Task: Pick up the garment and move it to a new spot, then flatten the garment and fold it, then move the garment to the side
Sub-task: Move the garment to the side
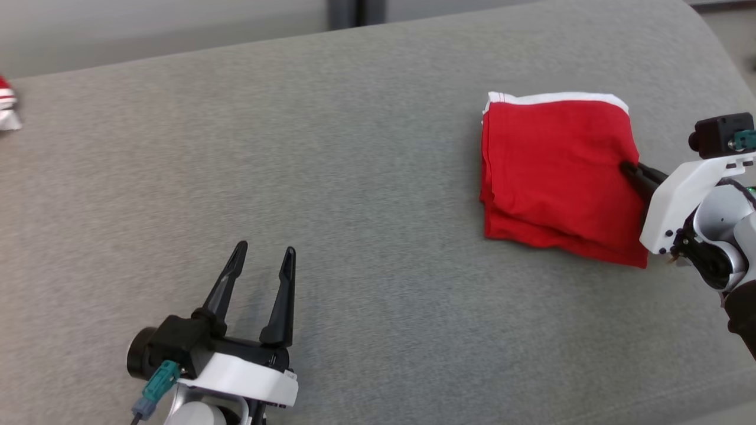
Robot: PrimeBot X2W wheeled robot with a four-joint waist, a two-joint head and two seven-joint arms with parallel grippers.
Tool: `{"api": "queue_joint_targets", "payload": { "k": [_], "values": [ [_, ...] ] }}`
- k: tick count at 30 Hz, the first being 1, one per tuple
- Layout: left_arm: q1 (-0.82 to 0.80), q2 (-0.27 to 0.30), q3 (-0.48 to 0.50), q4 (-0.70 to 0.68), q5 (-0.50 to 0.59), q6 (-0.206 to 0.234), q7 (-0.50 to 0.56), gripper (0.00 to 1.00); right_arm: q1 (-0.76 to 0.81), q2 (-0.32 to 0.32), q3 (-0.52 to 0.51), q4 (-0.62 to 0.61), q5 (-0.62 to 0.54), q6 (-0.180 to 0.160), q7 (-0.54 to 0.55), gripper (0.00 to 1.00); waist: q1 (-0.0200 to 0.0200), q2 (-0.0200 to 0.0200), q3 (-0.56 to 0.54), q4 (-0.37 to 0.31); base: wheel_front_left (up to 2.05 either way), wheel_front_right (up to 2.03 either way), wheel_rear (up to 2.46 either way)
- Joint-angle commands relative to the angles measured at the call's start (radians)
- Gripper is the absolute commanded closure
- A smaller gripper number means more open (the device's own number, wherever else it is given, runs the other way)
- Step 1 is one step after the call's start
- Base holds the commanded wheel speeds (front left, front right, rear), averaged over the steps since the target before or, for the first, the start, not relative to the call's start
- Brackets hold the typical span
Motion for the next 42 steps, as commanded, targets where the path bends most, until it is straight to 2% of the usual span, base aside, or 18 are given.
{"api": "queue_joint_targets", "payload": {
  "k": [1, 5, 10, 19, 26, 32, 37, 38, 39, 40, 42],
  "values": [
    [-0.027, 0.014, 0.001, -0.012, 0.010, -0.001, 0.009, 0.00, -0.024, 0.008, 0.004, 0.012, 0.012, 0.000, -0.018, 1.00, 0.0000, 0.0000, 0.051, -0.086, 0.00, 0.00, 0.00],
    [-0.045, 0.033, -0.010, -0.033, 0.023, -0.003, 0.031, 0.00, -0.065, 0.023, 0.008, 0.043, 0.021, 0.000, -0.053, 1.00, 0.0000, 0.0000, 0.092, -0.119, 0.00, 0.00, 0.00],
    [-0.063, 0.052, -0.016, -0.070, 0.036, -0.006, 0.055, 0.00, -0.127, 0.015, 0.032, 0.092, -0.001, 0.000, -0.105, 1.00, 0.0000, 0.0000, 0.142, -0.113, 0.00, 0.00, 0.00],
    [-0.081, 0.062, -0.032, -0.147, 0.047, 0.005, 0.071, 0.00, -0.259, -0.068, 0.042, 0.223, -0.062, 0.000, -0.183, 1.00, 0.0000, 0.0000, 0.193, -0.034, 0.00, 0.00, 0.00],
    [-0.086, 0.060, -0.050, -0.193, 0.054, 0.005, 0.078, 0.00, -0.343, -0.140, 0.026, 0.324, -0.098, 0.000, -0.202, 1.00, 0.0000, 0.0000, 0.226, 0.023, 0.00, 0.00, 0.00],
    [-0.087, 0.060, -0.062, -0.216, 0.057, 0.010, 0.078, 0.00, -0.397, -0.181, 0.024, 0.418, -0.144, 0.000, -0.230, 1.00, 0.0000, 0.0000, 0.252, 0.062, 0.00, 0.00, 0.00],
    [-0.086, 0.063, -0.067, -0.224, 0.058, 0.017, 0.078, 0.00, -0.430, -0.182, 0.020, 0.480, -0.185, 0.000, -0.282, 1.00, 0.0000, 0.0000, 0.264, 0.076, 0.00, 0.00, 0.00],
    [-0.087, 0.063, -0.067, -0.225, 0.058, 0.016, 0.078, 0.00, -0.437, -0.183, 0.015, 0.489, -0.192, 0.000, -0.298, 0.58, 0.0000, 0.0000, 0.267, 0.078, 0.00, 0.00, 0.00],
    [-0.089, 0.064, -0.068, -0.226, 0.058, 0.017, 0.079, 0.00, -0.440, -0.180, 0.012, 0.498, -0.201, 0.000, -0.310, 0.37, 0.0000, 0.0000, 0.268, 0.079, 0.00, 0.00, 0.00],
    [-0.090, 0.064, -0.069, -0.226, 0.057, 0.017, 0.079, 0.00, -0.443, -0.175, 0.010, 0.504, -0.207, 0.000, -0.328, 0.00, 0.0000, 0.0000, 0.269, 0.080, 0.00, 0.00, 0.00],
    [-0.092, 0.065, -0.069, -0.224, 0.057, 0.019, 0.079, 0.00, -0.447, -0.167, 0.005, 0.516, -0.220, 0.000, -0.350, 0.00, 0.0000, 0.0000, 0.269, 0.080, 0.00, 0.00, 0.00]
  ]
}}
